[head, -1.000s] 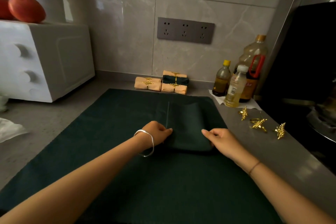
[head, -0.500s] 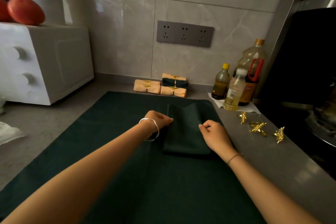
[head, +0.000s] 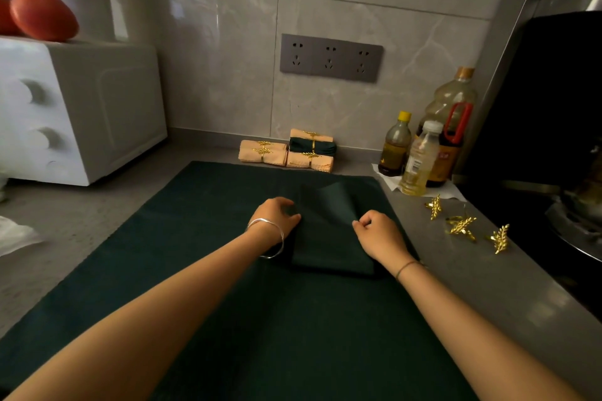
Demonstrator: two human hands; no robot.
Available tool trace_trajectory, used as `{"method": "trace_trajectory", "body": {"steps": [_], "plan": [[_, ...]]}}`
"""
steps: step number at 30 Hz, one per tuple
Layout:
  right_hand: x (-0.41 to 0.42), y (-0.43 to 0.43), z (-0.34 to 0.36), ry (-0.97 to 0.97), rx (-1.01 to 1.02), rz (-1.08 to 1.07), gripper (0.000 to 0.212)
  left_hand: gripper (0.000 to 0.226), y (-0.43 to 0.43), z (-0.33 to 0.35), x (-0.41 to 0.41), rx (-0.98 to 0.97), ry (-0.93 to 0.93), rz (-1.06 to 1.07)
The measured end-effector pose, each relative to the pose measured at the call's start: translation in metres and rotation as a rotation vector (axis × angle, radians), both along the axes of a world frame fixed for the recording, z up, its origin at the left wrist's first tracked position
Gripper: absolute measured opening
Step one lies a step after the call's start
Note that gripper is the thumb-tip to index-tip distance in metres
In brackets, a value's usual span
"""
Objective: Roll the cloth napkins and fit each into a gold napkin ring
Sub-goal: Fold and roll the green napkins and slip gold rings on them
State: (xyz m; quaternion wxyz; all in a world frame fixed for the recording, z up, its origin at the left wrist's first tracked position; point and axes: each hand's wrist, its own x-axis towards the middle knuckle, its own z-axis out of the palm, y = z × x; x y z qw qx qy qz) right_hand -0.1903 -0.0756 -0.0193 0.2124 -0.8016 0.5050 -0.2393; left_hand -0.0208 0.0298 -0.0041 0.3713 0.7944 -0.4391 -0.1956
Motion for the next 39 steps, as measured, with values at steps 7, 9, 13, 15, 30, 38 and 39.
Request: {"method": "trace_trajectory", "body": {"steps": [7,9,13,15,30,38,39], "plan": [[-0.001,0.002,0.000,0.014,-0.034,-0.006,0.016,0.055,0.020,0.000,-0.026,0.074,-0.565,-0.349],[-0.005,0.008,0.002,0.059,-0.146,0.002,0.015,0.055,0.022,-0.006,-0.032,0.201,-0.611,-0.448],[-0.016,0.028,0.004,0.127,-0.336,0.302,0.043,0.056,0.025,-0.020,-0.034,0.329,-0.617,-0.475],[-0.023,0.039,0.003,0.244,-0.242,0.479,0.049,0.057,0.025,-0.022,-0.035,0.331,-0.621,-0.473],[-0.050,0.063,0.028,0.717,-0.178,0.593,0.074,0.061,0.025,-0.020,-0.029,0.316,-0.534,-0.506],[-0.060,0.053,0.025,0.474,-0.133,0.515,0.052,0.088,0.046,-0.004,-0.025,0.249,-0.467,-0.597],[-0.064,0.055,0.025,0.466,-0.133,0.517,0.053,0.086,0.051,-0.003,-0.022,0.231,-0.505,-0.608]]}}
